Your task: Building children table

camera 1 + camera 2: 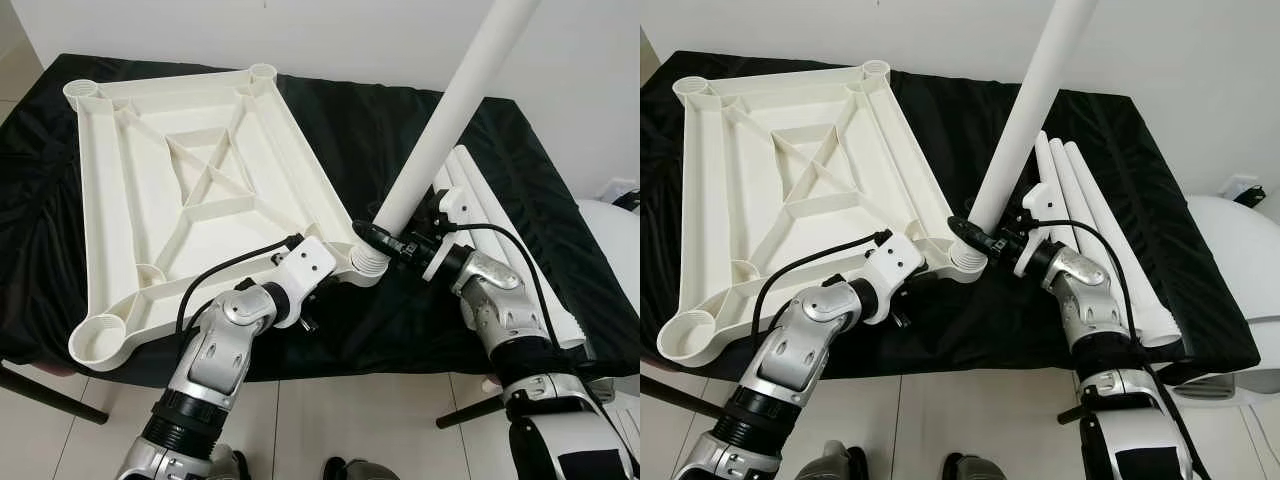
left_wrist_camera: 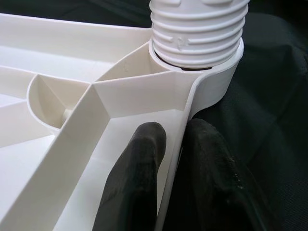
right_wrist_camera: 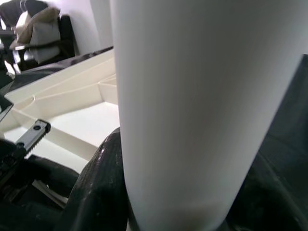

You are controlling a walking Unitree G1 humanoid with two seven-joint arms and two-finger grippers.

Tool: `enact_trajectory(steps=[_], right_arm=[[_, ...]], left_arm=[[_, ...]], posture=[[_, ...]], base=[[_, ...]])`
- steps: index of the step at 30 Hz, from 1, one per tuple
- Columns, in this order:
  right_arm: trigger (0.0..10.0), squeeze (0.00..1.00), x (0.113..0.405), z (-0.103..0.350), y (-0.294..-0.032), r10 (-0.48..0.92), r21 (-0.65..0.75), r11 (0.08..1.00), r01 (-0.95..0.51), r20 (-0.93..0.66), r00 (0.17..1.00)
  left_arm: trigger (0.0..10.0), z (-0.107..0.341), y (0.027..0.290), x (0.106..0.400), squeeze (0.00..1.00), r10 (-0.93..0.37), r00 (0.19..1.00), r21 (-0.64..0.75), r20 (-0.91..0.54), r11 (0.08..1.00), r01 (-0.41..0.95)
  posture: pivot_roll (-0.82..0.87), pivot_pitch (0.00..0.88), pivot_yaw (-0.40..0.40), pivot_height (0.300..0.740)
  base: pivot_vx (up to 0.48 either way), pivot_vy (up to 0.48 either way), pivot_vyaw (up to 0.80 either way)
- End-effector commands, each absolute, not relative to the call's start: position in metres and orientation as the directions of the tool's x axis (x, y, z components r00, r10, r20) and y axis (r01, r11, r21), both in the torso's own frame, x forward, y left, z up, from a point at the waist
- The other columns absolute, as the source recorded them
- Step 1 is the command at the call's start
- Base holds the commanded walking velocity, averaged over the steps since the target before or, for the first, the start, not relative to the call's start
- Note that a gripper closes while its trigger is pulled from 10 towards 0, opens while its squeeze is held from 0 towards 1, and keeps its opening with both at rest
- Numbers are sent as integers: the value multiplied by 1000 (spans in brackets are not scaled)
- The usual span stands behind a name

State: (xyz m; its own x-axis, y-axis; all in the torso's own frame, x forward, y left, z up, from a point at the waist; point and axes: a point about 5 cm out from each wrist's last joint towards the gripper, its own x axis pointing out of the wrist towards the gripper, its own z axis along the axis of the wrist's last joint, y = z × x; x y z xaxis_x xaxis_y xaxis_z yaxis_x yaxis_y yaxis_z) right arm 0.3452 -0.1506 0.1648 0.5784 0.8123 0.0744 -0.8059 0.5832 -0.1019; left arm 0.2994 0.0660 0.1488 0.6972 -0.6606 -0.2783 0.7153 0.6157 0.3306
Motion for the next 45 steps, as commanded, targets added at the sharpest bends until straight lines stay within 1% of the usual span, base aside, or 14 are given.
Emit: enact_trajectory(steps=[1, 4, 8, 11, 13, 14, 17, 21, 31, 36, 45], right_arm=[[10000, 0, 330, 100, -172, 748, -17, 636, -771, -231, 622], [10000, 0, 329, 100, -170, 735, -57, 647, -760, -222, 641], [10000, 0, 329, 100, -168, 728, -74, 653, -754, -214, 651], [10000, 0, 324, 99, -164, 716, -105, 669, -735, -175, 676], [10000, 0, 324, 99, -164, 716, -105, 669, -735, -175, 676], [10000, 0, 321, 98, -162, 706, -109, 685, -721, -149, 693], [10000, 0, 316, 97, -161, 688, -79, 715, -694, -94, 720], [10000, 0, 312, 93, -162, 670, -51, 738, -673, -69, 739], [10000, 0, 308, 87, -165, 640, -58, 762, -645, -85, 763], [10000, 0, 307, 84, -161, 624, -64, 774, -630, -89, 776], [10000, 0, 308, 84, -153, 543, -59, 835, -548, -74, 836]], left_arm=[[10000, 154, 67, 299, 0, -643, 722, 359, -255, 630, 688], [10000, 154, 67, 298, 0, -642, 723, 360, -255, 631, 687], [10000, 154, 67, 298, 0, -641, 724, 360, -255, 632, 686], [10000, 154, 67, 298, 0, -640, 725, 359, -254, 634, 685], [10000, 154, 67, 298, 0, -640, 725, 359, -254, 634, 685], [10000, 154, 67, 298, 0, -640, 725, 359, -254, 634, 685], [10000, 154, 67, 298, 0, -641, 724, 360, -254, 632, 686], [10000, 155, 66, 298, 0, -643, 723, 360, -253, 631, 687], [10000, 155, 65, 297, 0, -646, 720, 357, -253, 629, 690], [10000, 154, 65, 297, 0, -647, 720, 352, -252, 631, 691], [10000, 154, 61, 294, 0, -651, 717, 342, -250, 633, 694]], posture=[[-38, 139, -49, 740], [-38, 140, -49, 740], [-38, 139, -49, 740], [-39, 142, -48, 740], [-39, 142, -48, 740], [-41, 142, -47, 740], [-45, 143, -45, 740], [-47, 143, -43, 740], [-47, 145, -47, 740], [-47, 146, -50, 740], [-47, 146, -53, 740]], base=[[0, 0, 0], [0, 0, 0], [0, 0, 0], [0, 0, 0], [0, 0, 0], [0, 0, 0], [0, 0, 0], [0, 0, 0], [0, 0, 0], [0, 0, 0], [0, 0, 0]])
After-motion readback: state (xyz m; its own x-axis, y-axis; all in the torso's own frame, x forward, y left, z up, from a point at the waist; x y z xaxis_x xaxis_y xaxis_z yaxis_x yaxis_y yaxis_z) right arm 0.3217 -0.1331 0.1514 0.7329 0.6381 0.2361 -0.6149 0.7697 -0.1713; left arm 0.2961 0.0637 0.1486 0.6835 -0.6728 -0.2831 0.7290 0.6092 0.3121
